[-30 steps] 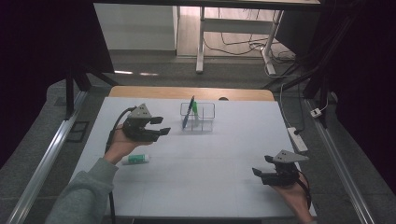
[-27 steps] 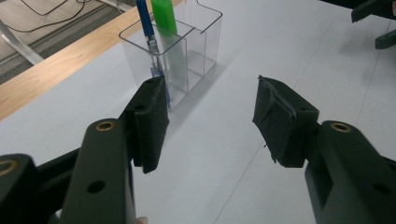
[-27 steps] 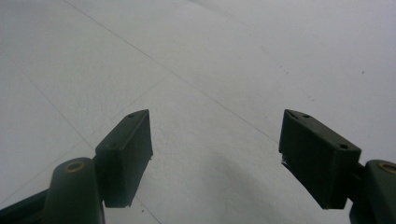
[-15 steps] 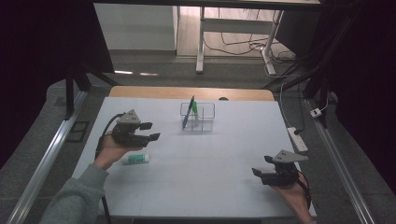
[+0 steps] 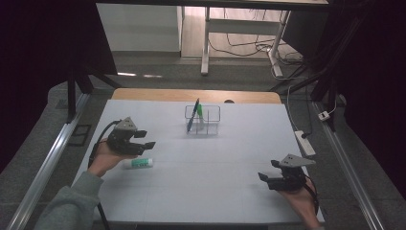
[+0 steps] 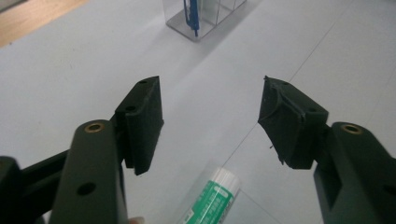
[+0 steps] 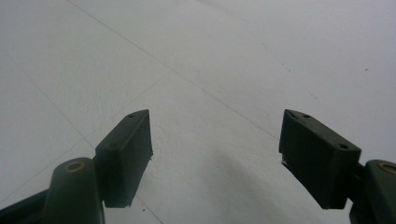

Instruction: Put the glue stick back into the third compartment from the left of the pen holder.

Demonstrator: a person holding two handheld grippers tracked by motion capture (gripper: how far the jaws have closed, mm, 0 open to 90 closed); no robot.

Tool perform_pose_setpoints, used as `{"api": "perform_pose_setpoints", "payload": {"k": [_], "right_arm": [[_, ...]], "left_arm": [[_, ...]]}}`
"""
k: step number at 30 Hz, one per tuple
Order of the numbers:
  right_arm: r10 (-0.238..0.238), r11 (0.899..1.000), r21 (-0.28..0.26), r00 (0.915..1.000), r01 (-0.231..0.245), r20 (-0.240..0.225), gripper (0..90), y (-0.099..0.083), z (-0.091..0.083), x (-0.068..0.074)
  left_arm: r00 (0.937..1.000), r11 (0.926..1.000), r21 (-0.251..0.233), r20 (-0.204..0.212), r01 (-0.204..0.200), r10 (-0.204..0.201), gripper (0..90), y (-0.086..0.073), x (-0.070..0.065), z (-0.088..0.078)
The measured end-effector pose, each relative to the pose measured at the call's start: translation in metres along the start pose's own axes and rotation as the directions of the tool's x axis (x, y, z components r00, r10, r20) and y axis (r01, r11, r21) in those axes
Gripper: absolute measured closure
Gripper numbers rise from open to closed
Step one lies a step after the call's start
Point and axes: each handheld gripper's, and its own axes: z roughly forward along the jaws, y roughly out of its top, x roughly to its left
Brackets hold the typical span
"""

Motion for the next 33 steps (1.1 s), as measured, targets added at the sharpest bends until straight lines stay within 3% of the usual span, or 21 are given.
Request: {"api": "perform_pose_setpoints", "payload": {"k": [10,13,19,25,30,33], "right_arm": [[0.0,1.0,0.002,1.0,0.0,0.001,24.9,0.0,0.0,0.0],[0.002,1.0,0.0,1.0,-0.002,0.0,24.9,0.0,0.0,0.0],[-0.005,1.0,0.001,1.0,0.005,-0.001,24.9,0.0,-0.001,0.0],[-0.002,1.0,0.003,1.0,0.002,-0.002,24.9,0.0,0.0,0.001],[-0.002,1.0,0.003,1.0,0.002,-0.001,24.9,0.0,0.0,0.001],[-0.003,1.0,0.004,1.0,0.003,-0.002,24.9,0.0,0.0,0.001]], "left_arm": [[0.9991,0.9974,0.06,0.005,-0.042,0.042,35.9,-0.012,0.004,-0.003],[0.9982,0.9932,0.101,-0.016,-0.057,0.059,36.0,-0.017,0.005,-0.004],[0.9978,0.9892,0.131,-0.002,-0.066,0.067,36.3,-0.024,0.008,-0.007],[0.9949,0.9741,0.203,0.001,-0.099,0.101,35.0,-0.031,0.009,-0.005],[0.9948,0.9554,0.279,-0.004,-0.097,0.102,32.7,-0.039,0.012,0.003],[0.9948,0.9506,0.294,0.007,-0.099,0.102,31.8,-0.041,0.014,0.005]]}}
